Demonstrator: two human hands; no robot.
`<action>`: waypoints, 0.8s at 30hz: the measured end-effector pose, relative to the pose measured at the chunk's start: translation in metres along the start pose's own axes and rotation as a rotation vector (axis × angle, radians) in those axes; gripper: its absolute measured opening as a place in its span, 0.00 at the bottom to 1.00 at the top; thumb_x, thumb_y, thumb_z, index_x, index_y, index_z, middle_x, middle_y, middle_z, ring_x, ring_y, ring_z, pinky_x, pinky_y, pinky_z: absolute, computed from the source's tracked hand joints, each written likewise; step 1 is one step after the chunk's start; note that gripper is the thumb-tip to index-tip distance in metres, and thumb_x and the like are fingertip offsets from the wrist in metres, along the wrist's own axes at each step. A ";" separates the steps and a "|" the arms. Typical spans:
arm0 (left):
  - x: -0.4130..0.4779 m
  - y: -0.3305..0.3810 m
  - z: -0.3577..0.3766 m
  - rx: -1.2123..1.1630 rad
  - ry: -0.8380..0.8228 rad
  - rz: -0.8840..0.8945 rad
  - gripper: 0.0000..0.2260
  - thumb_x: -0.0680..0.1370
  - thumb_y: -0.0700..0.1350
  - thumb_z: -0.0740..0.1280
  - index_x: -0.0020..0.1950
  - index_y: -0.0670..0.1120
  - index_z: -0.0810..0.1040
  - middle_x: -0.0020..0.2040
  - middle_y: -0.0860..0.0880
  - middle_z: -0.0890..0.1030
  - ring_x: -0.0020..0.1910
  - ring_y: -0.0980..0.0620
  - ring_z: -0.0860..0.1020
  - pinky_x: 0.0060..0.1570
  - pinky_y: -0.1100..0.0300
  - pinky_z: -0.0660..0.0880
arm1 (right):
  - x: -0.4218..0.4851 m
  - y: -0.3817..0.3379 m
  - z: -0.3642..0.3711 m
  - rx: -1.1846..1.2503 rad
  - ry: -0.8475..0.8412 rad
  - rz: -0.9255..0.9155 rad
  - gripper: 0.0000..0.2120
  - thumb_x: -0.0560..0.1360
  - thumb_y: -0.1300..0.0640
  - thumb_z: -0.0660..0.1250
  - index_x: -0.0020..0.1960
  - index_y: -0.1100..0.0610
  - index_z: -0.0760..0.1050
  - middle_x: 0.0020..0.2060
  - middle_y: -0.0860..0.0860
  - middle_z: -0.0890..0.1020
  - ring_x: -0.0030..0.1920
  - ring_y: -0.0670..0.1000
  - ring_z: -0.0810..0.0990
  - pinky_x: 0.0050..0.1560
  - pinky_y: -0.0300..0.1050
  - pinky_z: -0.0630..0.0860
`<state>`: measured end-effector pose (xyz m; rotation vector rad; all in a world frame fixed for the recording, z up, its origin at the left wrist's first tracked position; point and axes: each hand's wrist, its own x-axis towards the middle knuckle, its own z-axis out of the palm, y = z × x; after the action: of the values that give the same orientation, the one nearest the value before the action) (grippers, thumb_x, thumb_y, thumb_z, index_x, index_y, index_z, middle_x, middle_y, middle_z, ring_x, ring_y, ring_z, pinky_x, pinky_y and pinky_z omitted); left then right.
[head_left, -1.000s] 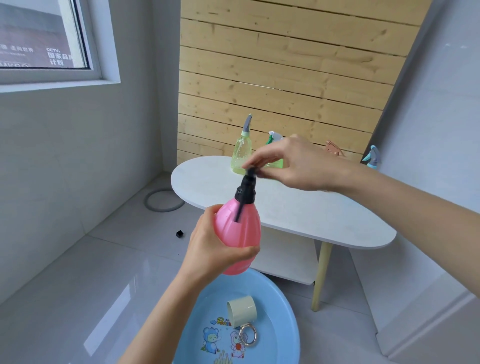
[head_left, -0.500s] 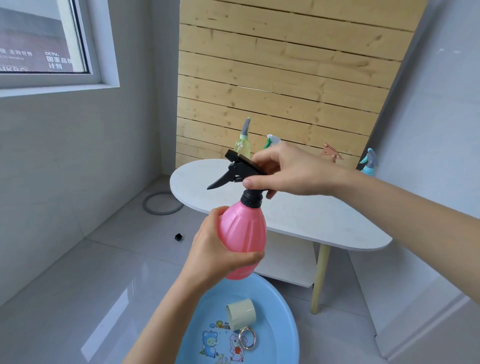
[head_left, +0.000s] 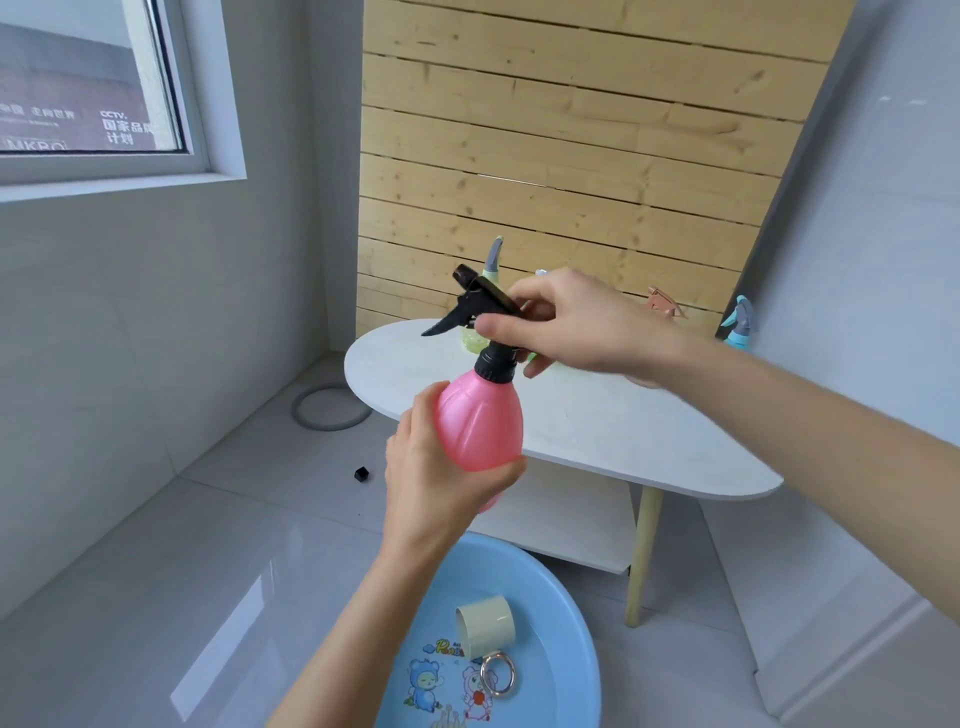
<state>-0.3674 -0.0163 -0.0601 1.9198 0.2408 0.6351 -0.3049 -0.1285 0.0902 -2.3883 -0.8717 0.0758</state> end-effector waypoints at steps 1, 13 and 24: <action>0.001 0.001 -0.003 -0.045 -0.042 -0.018 0.40 0.56 0.57 0.78 0.65 0.59 0.66 0.55 0.59 0.74 0.55 0.54 0.73 0.50 0.56 0.74 | 0.001 0.001 -0.009 0.057 -0.096 0.008 0.15 0.73 0.43 0.68 0.47 0.54 0.79 0.45 0.51 0.84 0.48 0.49 0.84 0.51 0.41 0.80; -0.002 0.006 -0.008 -0.113 -0.135 -0.041 0.43 0.51 0.63 0.75 0.64 0.58 0.69 0.53 0.58 0.77 0.53 0.55 0.77 0.49 0.54 0.78 | -0.008 0.030 0.041 0.437 0.178 -0.137 0.06 0.73 0.69 0.69 0.50 0.63 0.79 0.48 0.57 0.84 0.48 0.52 0.83 0.60 0.52 0.77; -0.011 0.002 0.016 0.025 -0.045 0.032 0.41 0.57 0.59 0.79 0.67 0.58 0.65 0.58 0.55 0.76 0.55 0.52 0.75 0.54 0.52 0.75 | -0.027 0.044 0.054 0.435 0.429 -0.103 0.06 0.72 0.62 0.73 0.48 0.61 0.81 0.42 0.52 0.85 0.45 0.52 0.83 0.53 0.50 0.79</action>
<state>-0.3679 -0.0344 -0.0668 1.9632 0.1905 0.6126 -0.3140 -0.1445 0.0176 -1.8536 -0.6868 -0.2538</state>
